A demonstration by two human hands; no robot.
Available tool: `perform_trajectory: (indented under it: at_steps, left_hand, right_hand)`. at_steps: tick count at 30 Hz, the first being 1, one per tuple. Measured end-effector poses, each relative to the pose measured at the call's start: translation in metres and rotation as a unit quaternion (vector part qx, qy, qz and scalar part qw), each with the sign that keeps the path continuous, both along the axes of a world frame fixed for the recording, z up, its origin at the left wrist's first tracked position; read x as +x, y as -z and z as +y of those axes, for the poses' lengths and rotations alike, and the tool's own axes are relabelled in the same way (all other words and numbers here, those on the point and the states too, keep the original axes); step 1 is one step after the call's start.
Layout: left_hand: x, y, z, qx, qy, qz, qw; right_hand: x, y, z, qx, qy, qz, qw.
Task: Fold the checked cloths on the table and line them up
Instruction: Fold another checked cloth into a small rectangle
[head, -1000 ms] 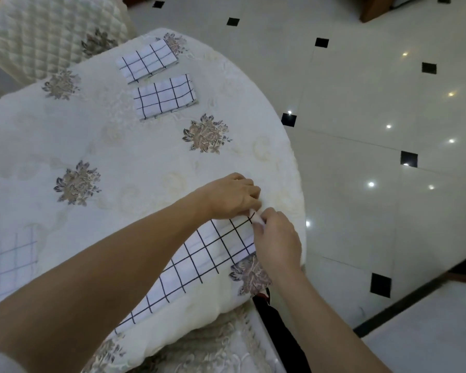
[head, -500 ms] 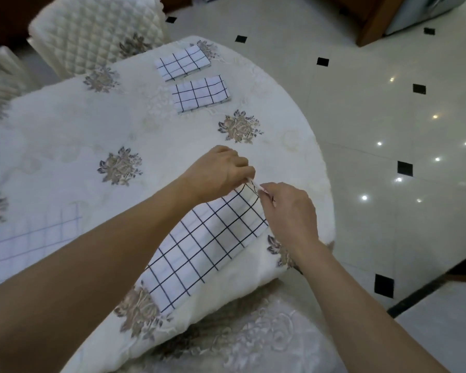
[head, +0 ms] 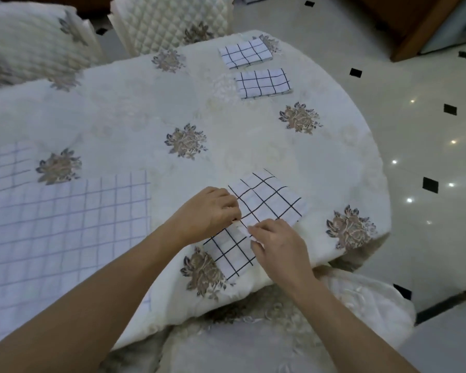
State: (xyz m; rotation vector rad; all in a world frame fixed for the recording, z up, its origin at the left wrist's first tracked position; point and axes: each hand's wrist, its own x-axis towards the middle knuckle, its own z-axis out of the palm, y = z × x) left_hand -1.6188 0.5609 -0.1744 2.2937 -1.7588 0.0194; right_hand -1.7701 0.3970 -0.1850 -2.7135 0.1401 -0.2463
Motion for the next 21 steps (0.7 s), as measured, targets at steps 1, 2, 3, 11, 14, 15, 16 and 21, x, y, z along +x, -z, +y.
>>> perform_trajectory:
  at_steps: [1, 2, 3, 11, 14, 15, 16, 21]
  left_hand:
    - [-0.003, 0.006, 0.007, 0.005, -0.005, 0.006, 1.0]
    - [-0.006, 0.012, 0.013, 0.01, -0.01, 0.014, 1.0]
    - [-0.009, 0.018, 0.019, 0.013, -0.014, 0.022, 1.0]
    - [-0.034, 0.051, 0.048, 0.02, -0.104, 0.039, 0.994]
    - [-0.053, 0.051, 0.064, -0.006, -0.202, 0.068, 0.977]
    - [-0.061, 0.05, 0.071, -0.013, -0.215, 0.08, 0.973]
    - [-0.07, 0.05, 0.079, -0.013, -0.21, 0.081, 0.974]
    - [-0.101, 0.056, 0.109, 0.026, -0.151, 0.05, 0.987]
  right_hand:
    - [-0.001, 0.006, 0.004, 0.007, -0.006, 0.008, 1.0]
    - [-0.003, 0.012, 0.008, 0.012, -0.015, 0.017, 1.0]
    - [-0.005, 0.018, 0.01, 0.012, -0.026, 0.025, 0.999]
    - [-0.013, 0.036, 0.021, -0.044, -0.09, 0.027, 0.995]
    - [-0.012, 0.041, 0.028, -0.06, -0.108, 0.012, 0.992]
    - [-0.012, 0.042, 0.029, -0.06, -0.109, 0.008, 0.992]
    - [-0.012, 0.044, 0.03, -0.058, -0.107, 0.002, 0.993]
    - [-0.012, 0.05, 0.035, -0.064, -0.101, -0.02, 0.993]
